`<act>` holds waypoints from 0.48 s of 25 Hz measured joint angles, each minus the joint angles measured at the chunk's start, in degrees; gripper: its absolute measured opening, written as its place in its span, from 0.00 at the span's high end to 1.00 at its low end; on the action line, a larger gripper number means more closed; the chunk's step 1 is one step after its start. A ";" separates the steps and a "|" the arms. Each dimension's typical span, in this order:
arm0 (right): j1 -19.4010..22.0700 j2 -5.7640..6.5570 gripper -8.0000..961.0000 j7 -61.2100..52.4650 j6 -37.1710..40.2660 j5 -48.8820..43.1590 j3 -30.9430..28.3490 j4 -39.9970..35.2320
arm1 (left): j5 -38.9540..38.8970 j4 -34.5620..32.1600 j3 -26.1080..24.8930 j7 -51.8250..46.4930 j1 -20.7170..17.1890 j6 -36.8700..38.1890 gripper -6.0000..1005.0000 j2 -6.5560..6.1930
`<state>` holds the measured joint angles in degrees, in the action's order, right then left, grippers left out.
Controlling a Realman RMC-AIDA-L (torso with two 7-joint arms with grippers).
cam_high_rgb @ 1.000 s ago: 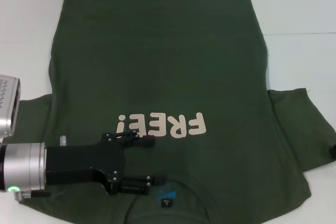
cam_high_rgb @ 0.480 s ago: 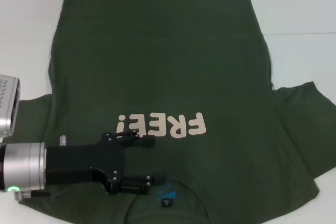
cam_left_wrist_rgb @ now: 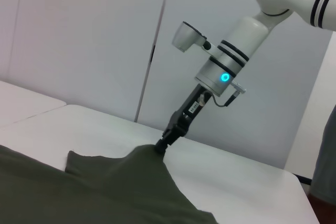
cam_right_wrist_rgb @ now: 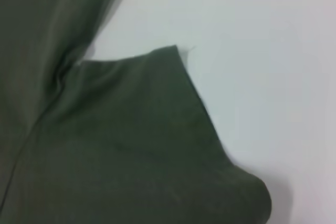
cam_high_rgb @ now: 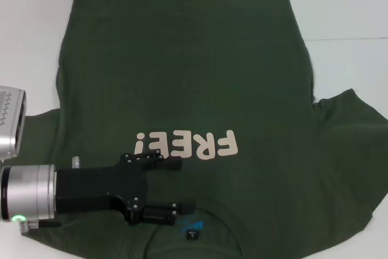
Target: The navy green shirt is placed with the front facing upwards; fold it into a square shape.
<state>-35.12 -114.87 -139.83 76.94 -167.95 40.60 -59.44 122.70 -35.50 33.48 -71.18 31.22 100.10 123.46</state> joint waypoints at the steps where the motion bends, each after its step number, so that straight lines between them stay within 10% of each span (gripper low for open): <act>1: -0.22 -0.14 0.98 0.04 -0.18 0.01 0.00 -0.14 | 0.00 0.00 -0.02 0.00 0.08 -0.01 0.10 0.01; 12: -4.12 -4.99 0.98 0.70 3.99 3.92 3.94 -4.26 | -0.08 -0.03 -0.16 -0.11 0.57 -0.16 0.10 0.20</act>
<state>-39.24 -119.86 -139.13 80.93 -164.03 44.54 -63.70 122.62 -35.54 33.32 -71.29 31.80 99.93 123.66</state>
